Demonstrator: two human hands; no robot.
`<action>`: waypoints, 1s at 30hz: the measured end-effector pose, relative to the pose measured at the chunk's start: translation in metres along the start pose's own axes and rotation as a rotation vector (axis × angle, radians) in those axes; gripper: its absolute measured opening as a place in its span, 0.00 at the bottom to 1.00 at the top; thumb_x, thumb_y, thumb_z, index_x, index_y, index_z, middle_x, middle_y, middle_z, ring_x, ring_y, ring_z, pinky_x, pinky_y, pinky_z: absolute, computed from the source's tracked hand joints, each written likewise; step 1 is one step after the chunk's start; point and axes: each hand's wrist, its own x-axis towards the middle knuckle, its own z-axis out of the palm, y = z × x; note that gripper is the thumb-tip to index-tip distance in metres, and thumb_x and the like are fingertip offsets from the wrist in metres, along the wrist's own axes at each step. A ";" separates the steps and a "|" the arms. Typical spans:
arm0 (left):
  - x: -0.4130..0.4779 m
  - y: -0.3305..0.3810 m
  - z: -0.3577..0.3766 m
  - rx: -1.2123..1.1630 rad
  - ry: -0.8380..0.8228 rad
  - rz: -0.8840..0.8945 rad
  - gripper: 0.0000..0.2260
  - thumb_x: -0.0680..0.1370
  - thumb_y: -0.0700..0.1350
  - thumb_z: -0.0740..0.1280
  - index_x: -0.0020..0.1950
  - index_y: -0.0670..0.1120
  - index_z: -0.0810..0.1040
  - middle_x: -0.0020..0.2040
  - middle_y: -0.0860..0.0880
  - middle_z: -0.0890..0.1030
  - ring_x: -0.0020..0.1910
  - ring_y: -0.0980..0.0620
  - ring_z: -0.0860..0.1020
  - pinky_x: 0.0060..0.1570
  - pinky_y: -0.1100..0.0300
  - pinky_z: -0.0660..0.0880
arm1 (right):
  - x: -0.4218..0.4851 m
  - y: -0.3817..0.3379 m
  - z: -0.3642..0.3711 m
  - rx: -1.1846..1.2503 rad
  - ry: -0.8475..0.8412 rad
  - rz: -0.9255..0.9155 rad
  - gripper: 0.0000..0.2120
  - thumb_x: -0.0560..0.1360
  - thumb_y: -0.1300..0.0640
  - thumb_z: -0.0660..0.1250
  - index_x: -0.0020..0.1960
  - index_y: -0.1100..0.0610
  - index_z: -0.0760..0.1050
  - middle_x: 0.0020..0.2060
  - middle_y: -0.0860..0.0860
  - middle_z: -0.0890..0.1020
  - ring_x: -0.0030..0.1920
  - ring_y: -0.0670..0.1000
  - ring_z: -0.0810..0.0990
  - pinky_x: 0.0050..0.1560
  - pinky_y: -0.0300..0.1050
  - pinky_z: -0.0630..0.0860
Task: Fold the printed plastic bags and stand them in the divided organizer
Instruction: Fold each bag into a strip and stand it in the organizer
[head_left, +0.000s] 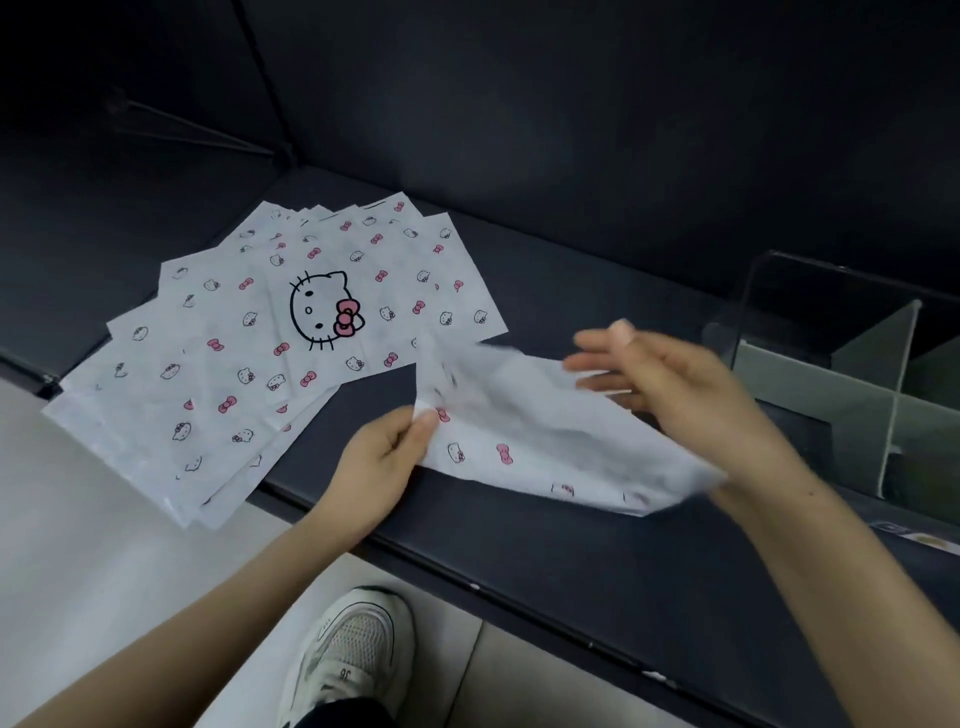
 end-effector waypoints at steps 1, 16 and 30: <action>0.003 0.003 0.001 -0.018 0.041 -0.037 0.15 0.81 0.51 0.59 0.45 0.43 0.79 0.37 0.47 0.79 0.37 0.57 0.74 0.43 0.56 0.70 | 0.002 0.003 -0.005 0.009 0.029 0.010 0.24 0.68 0.34 0.58 0.54 0.46 0.79 0.50 0.44 0.84 0.49 0.40 0.82 0.53 0.38 0.76; -0.015 -0.004 0.009 0.364 0.148 0.043 0.22 0.71 0.32 0.68 0.63 0.44 0.73 0.50 0.54 0.77 0.54 0.49 0.75 0.50 0.58 0.66 | -0.011 0.098 0.011 -0.253 0.339 0.228 0.14 0.73 0.57 0.68 0.40 0.69 0.75 0.30 0.58 0.74 0.32 0.52 0.68 0.34 0.45 0.64; -0.010 -0.022 -0.005 0.775 0.101 0.500 0.20 0.71 0.45 0.59 0.62 0.46 0.76 0.65 0.39 0.74 0.66 0.38 0.70 0.68 0.39 0.64 | 0.038 0.099 0.025 -0.644 0.374 0.041 0.09 0.76 0.50 0.67 0.47 0.55 0.81 0.36 0.51 0.81 0.37 0.53 0.75 0.38 0.43 0.65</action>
